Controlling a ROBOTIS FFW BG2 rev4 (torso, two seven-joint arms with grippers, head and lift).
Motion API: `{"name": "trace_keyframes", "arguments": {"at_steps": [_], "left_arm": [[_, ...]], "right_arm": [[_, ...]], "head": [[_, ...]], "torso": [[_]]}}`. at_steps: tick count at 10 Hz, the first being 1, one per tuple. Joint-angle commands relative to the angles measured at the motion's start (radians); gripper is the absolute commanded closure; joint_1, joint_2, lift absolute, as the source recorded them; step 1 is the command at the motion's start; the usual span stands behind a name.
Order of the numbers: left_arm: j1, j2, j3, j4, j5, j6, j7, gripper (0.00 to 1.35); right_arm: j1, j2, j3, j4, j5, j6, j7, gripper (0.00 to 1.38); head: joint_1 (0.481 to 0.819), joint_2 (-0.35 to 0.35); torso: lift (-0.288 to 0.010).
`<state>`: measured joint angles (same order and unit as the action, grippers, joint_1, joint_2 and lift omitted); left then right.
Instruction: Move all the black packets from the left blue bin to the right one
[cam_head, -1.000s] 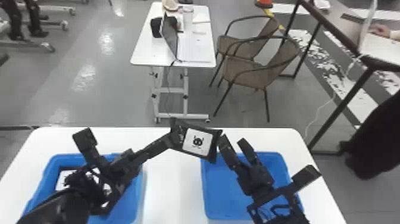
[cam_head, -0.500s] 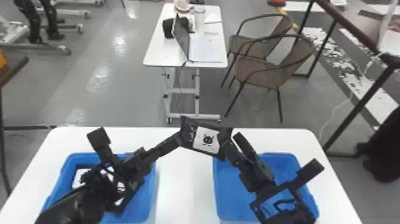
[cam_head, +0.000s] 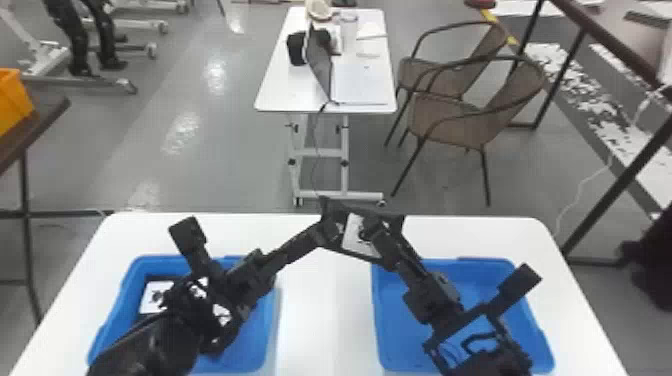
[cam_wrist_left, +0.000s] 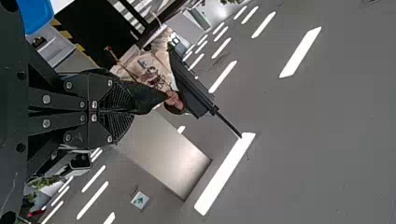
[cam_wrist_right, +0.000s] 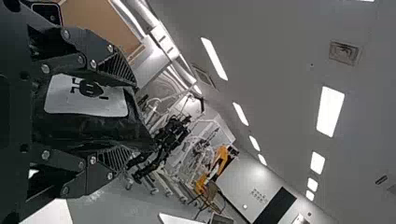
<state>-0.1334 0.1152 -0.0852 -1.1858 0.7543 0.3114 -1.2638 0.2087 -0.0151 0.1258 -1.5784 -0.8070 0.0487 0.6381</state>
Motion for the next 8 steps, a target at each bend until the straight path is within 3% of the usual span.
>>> {"name": "trace_keyframes", "arguments": {"at_steps": [1, 3, 4, 6, 8], "left_arm": [[0.0, 0.001, 0.009, 0.0, -0.001, 0.002, 0.003, 1.16], [0.006, 0.001, 0.021, 0.002, -0.003, 0.003, 0.027, 1.16], [0.017, 0.001, 0.032, 0.002, 0.0, 0.008, 0.063, 1.01], [0.043, 0.004, 0.061, 0.002, -0.021, 0.02, 0.116, 0.45], [0.09, 0.023, 0.073, -0.009, -0.013, 0.0, 0.147, 0.17]], "right_arm": [[0.005, 0.006, 0.0, 0.011, -0.014, -0.036, 0.002, 1.03], [0.012, 0.016, 0.0, 0.035, -0.054, -0.102, 0.002, 1.05], [0.015, 0.016, 0.0, 0.043, -0.066, -0.118, 0.002, 1.05], [0.009, 0.016, -0.005, 0.08, -0.089, -0.121, 0.0, 1.05], [-0.014, 0.016, -0.097, 0.198, -0.011, -0.121, -0.021, 1.05]], "head": [[0.695, -0.011], [0.695, -0.015], [0.695, -0.02], [0.695, -0.021], [0.695, -0.017]], "torso": [[0.0], [0.0], [0.0], [0.0], [0.0]]}}
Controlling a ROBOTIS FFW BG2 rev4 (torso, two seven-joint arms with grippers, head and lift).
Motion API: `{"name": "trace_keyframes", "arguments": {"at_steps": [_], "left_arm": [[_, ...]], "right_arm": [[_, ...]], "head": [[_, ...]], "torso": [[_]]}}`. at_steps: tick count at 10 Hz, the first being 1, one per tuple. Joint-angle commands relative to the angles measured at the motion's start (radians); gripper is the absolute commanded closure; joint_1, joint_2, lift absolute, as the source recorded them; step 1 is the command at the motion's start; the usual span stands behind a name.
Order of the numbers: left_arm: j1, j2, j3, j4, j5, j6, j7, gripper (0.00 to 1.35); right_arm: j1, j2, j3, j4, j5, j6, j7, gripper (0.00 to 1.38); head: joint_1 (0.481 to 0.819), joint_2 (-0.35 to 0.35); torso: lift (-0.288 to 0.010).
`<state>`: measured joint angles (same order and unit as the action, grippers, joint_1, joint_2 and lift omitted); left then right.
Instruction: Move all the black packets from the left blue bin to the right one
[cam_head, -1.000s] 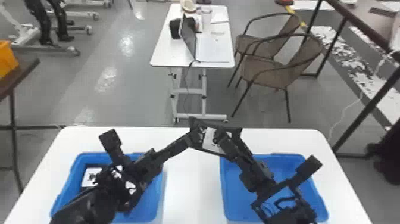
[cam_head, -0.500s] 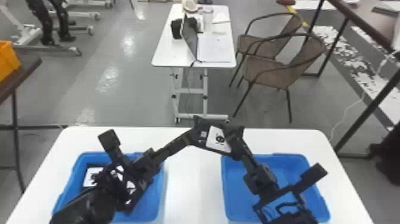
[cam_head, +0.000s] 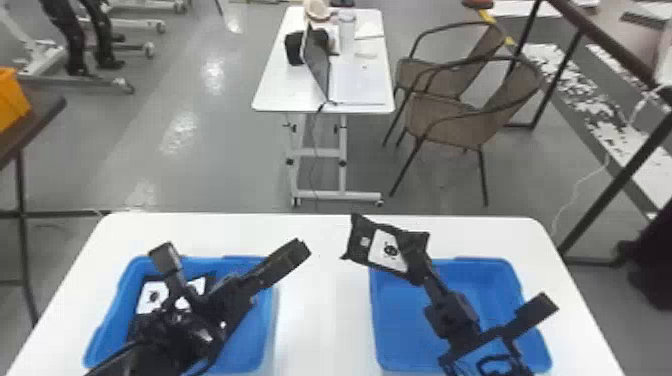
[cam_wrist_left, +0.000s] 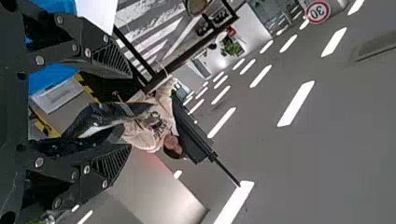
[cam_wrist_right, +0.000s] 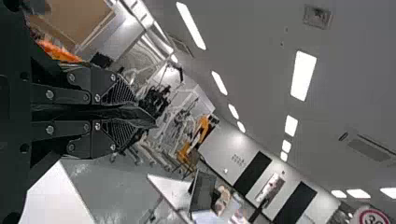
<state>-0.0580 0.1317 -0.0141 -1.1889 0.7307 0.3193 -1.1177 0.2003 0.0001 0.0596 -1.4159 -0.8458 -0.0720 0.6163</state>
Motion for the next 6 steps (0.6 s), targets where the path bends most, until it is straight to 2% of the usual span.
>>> {"name": "trace_keyframes", "arguments": {"at_steps": [1, 3, 5, 6], "left_arm": [[0.052, 0.009, 0.025, -0.035, 0.022, -0.02, 0.029, 0.12], [0.107, 0.006, 0.08, -0.083, 0.027, -0.028, 0.065, 0.12], [0.133, 0.003, 0.106, -0.118, 0.065, -0.017, 0.099, 0.12], [0.15, -0.004, 0.126, -0.155, 0.084, 0.055, 0.139, 0.11]], "right_arm": [[-0.007, 0.001, -0.087, 0.08, 0.094, 0.012, -0.049, 1.05], [-0.025, 0.001, -0.179, 0.157, 0.185, 0.049, -0.115, 1.05], [-0.061, 0.001, -0.221, 0.215, 0.228, 0.049, -0.142, 1.05], [-0.079, 0.001, -0.241, 0.241, 0.261, 0.052, -0.167, 1.04]], "head": [[0.695, -0.027], [0.695, -0.071], [0.695, -0.09], [0.695, -0.097]], "torso": [[0.0], [0.0], [0.0], [0.0]]}}
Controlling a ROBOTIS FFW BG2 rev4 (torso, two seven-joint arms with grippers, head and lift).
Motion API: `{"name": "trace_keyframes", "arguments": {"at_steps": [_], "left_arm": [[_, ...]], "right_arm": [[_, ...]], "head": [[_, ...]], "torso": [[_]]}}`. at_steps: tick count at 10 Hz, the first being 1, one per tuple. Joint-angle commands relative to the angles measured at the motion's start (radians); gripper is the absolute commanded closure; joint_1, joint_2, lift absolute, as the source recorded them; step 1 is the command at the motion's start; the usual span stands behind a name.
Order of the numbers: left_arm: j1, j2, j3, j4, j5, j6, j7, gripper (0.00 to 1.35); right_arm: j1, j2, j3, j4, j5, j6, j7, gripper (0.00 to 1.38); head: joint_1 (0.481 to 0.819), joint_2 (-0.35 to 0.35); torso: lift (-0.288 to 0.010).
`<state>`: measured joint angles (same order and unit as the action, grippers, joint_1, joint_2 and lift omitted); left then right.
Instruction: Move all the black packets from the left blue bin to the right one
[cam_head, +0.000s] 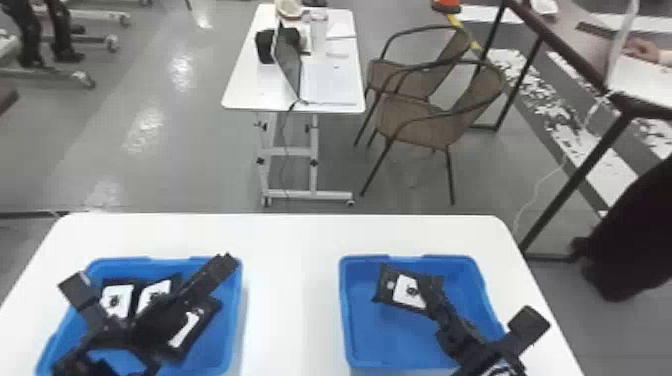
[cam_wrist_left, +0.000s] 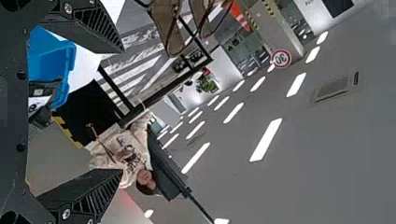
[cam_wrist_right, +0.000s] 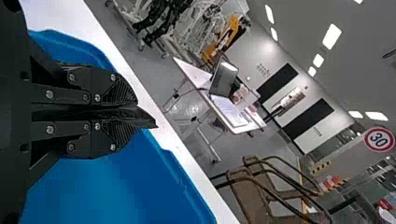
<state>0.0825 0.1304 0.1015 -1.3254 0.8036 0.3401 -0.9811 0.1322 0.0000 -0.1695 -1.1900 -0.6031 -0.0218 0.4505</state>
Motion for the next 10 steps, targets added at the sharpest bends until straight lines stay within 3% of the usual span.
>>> {"name": "trace_keyframes", "arguments": {"at_steps": [1, 3, 4, 5, 7, 9, 10], "left_arm": [[0.02, -0.009, 0.033, -0.051, -0.018, 0.039, 0.022, 0.12], [0.051, -0.014, 0.073, -0.098, -0.023, 0.048, 0.051, 0.12], [0.075, -0.02, 0.109, -0.127, -0.024, 0.082, 0.082, 0.12], [0.098, -0.025, 0.144, -0.146, -0.037, 0.083, 0.099, 0.13], [0.164, -0.069, 0.273, -0.244, -0.172, 0.174, 0.196, 0.13], [0.212, -0.132, 0.326, -0.302, -0.195, 0.232, 0.325, 0.13], [0.214, -0.133, 0.348, -0.33, -0.233, 0.272, 0.36, 0.13]], "right_arm": [[-0.014, 0.001, -0.025, 0.023, 0.023, 0.002, -0.03, 0.95], [0.035, 0.001, -0.03, -0.077, 0.059, -0.004, -0.118, 0.28], [0.089, 0.001, -0.03, -0.181, 0.095, -0.021, -0.176, 0.07], [0.135, 0.001, -0.03, -0.283, 0.111, -0.041, -0.196, 0.09], [0.19, 0.001, -0.028, -0.402, 0.074, -0.05, -0.187, 0.14], [0.195, 0.001, -0.028, -0.416, 0.022, -0.046, -0.133, 0.14], [0.198, 0.001, -0.027, -0.419, 0.019, -0.041, -0.128, 0.14]], "head": [[0.695, -0.106], [0.695, -0.122], [0.695, -0.127], [0.695, -0.132], [0.695, -0.107], [0.695, -0.061], [0.695, -0.039]], "torso": [[0.0], [0.0], [0.0], [0.0], [0.0], [0.0], [0.0]]}}
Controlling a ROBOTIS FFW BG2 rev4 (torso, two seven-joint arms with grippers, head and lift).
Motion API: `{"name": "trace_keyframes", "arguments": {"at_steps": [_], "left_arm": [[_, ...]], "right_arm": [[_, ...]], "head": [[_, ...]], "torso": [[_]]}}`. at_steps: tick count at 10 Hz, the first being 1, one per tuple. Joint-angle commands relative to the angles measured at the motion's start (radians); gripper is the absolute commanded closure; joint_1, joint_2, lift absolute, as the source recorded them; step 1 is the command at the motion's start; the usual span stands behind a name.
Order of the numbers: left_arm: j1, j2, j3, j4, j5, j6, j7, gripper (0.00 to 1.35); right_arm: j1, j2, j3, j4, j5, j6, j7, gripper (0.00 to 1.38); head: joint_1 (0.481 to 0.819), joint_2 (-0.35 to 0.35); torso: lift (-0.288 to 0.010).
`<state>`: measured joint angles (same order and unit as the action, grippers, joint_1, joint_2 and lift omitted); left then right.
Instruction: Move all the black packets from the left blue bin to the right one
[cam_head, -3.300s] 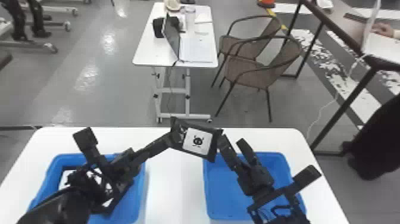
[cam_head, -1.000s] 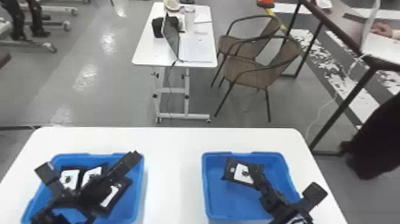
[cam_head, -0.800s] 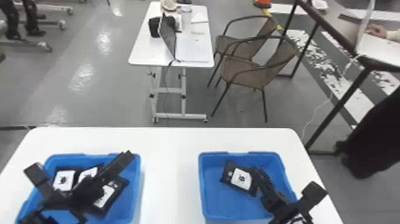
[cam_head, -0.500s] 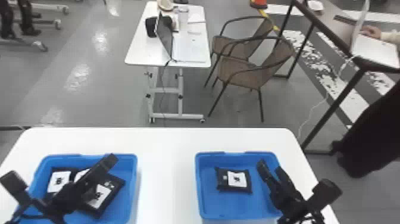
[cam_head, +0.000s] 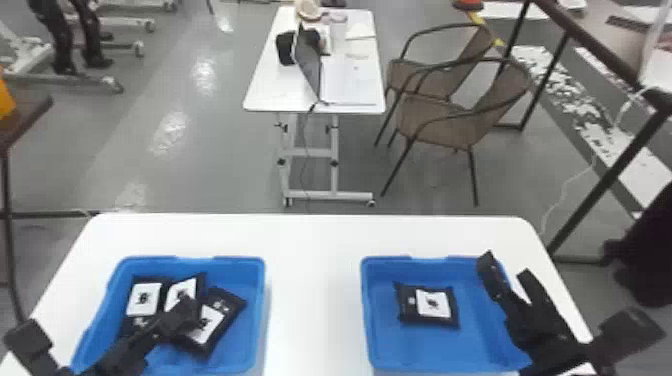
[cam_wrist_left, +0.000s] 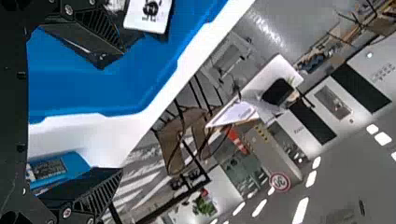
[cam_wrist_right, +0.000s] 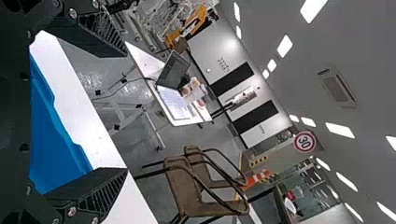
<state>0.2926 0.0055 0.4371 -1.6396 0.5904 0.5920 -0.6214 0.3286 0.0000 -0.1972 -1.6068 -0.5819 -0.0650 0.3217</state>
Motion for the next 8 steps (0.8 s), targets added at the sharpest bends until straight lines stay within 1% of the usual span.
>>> {"name": "trace_keyframes", "arguments": {"at_steps": [1, 2, 3, 4, 5, 6, 7, 8], "left_arm": [[0.01, -0.008, 0.034, -0.062, -0.05, 0.061, 0.034, 0.13], [0.022, -0.008, 0.075, -0.137, -0.083, 0.15, 0.109, 0.13], [0.008, -0.008, 0.114, -0.148, -0.11, 0.209, 0.118, 0.12], [-0.013, -0.008, 0.126, -0.148, -0.155, 0.262, 0.126, 0.12], [-0.035, -0.008, 0.12, -0.148, -0.199, 0.301, 0.141, 0.13], [-0.067, -0.008, 0.111, -0.144, -0.279, 0.338, 0.143, 0.13], [-0.104, -0.008, 0.103, -0.124, -0.331, 0.365, 0.141, 0.13], [-0.142, 0.022, 0.075, -0.08, -0.354, 0.387, 0.141, 0.13]], "right_arm": [[-0.002, 0.001, 0.004, -0.001, -0.009, 0.011, 0.005, 0.14], [-0.005, 0.001, 0.004, 0.002, -0.01, 0.019, 0.014, 0.14], [-0.005, 0.001, 0.009, 0.008, -0.022, 0.021, 0.017, 0.14], [-0.005, 0.001, 0.012, 0.016, -0.032, 0.022, 0.022, 0.14], [-0.01, 0.001, 0.018, 0.021, -0.033, 0.022, 0.026, 0.14], [-0.016, 0.001, 0.019, 0.028, -0.035, 0.024, 0.033, 0.14], [-0.019, 0.001, 0.019, 0.034, -0.038, 0.025, 0.039, 0.14], [-0.019, 0.001, 0.019, 0.039, -0.045, 0.025, 0.042, 0.14]], "head": [[0.695, -0.025], [0.695, -0.003], [0.695, 0.015], [0.695, 0.047], [0.695, 0.07], [0.695, 0.082], [0.695, 0.086], [0.695, 0.092]], "torso": [[0.0], [0.0], [0.0], [0.0], [0.0], [0.0], [0.0], [0.0]]}}
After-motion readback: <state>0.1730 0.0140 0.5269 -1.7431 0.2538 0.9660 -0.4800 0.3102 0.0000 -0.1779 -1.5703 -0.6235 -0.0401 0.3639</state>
